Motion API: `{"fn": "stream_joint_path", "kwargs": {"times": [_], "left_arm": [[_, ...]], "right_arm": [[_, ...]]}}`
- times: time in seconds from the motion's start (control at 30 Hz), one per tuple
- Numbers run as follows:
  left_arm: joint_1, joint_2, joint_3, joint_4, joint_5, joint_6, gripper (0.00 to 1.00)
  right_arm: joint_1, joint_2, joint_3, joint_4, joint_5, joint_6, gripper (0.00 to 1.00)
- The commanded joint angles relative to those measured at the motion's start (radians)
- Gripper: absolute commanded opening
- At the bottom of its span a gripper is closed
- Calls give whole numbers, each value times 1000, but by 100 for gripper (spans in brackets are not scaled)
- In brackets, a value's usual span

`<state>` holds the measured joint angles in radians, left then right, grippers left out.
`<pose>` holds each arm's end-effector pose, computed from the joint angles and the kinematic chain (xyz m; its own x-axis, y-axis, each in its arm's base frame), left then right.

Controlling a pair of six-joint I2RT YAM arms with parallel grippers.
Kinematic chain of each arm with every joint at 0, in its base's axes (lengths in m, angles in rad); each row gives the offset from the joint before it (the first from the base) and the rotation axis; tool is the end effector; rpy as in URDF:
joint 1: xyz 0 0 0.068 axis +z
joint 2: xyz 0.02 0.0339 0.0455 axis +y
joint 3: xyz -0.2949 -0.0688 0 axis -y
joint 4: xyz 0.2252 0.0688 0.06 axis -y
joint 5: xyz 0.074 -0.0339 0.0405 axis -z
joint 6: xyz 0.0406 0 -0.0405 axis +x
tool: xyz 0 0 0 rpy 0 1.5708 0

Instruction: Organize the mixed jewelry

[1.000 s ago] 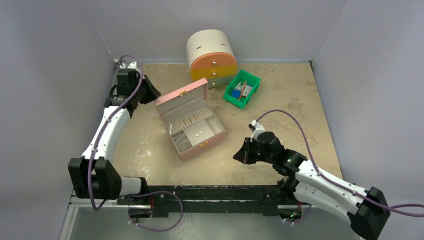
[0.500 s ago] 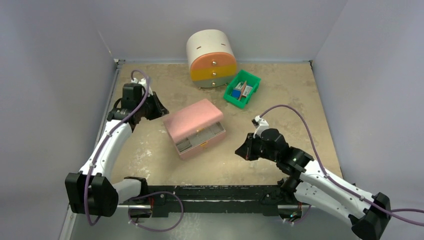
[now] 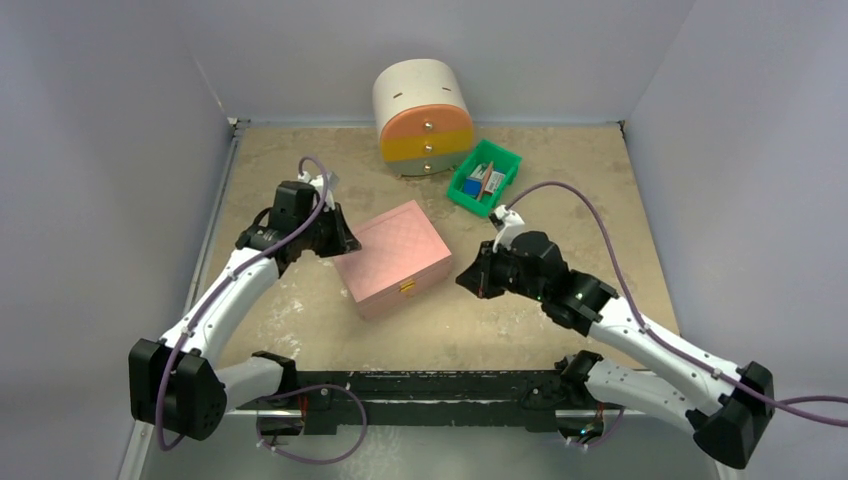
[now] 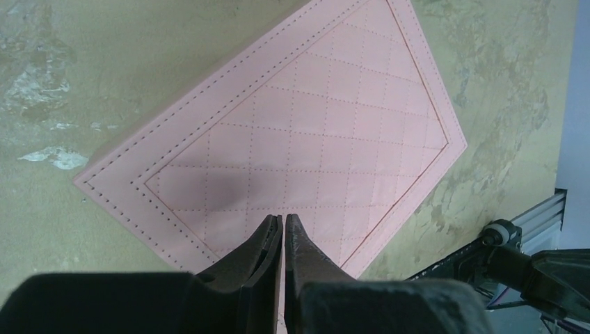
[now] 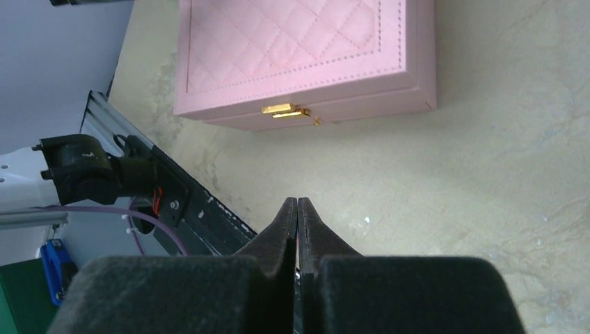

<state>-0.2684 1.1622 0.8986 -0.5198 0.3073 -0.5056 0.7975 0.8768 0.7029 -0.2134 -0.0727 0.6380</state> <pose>0.2048 -0.0691 0.3038 -0.8178 -0.2539 -0.5165 0.0724 0.8450 -0.5299 0.1163 0.1234 0.3171 -0.6650 0.1691 -0.7275 -0.4539 0.6819 0.5735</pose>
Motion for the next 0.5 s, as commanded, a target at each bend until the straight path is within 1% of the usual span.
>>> {"fn": "stream_joint_path", "kwargs": {"times": [0.0, 0.2, 0.47], "left_arm": [[-28, 2, -7, 19, 21, 3, 4], [-88, 10, -25, -8, 14, 1, 0], [-207, 25, -74, 61, -18, -52, 0]], "right_arm": [[9, 92, 114, 57, -25, -40, 0], [32, 246, 221, 63, -26, -59, 0], [93, 429, 347, 62, 16, -76, 0]]}}
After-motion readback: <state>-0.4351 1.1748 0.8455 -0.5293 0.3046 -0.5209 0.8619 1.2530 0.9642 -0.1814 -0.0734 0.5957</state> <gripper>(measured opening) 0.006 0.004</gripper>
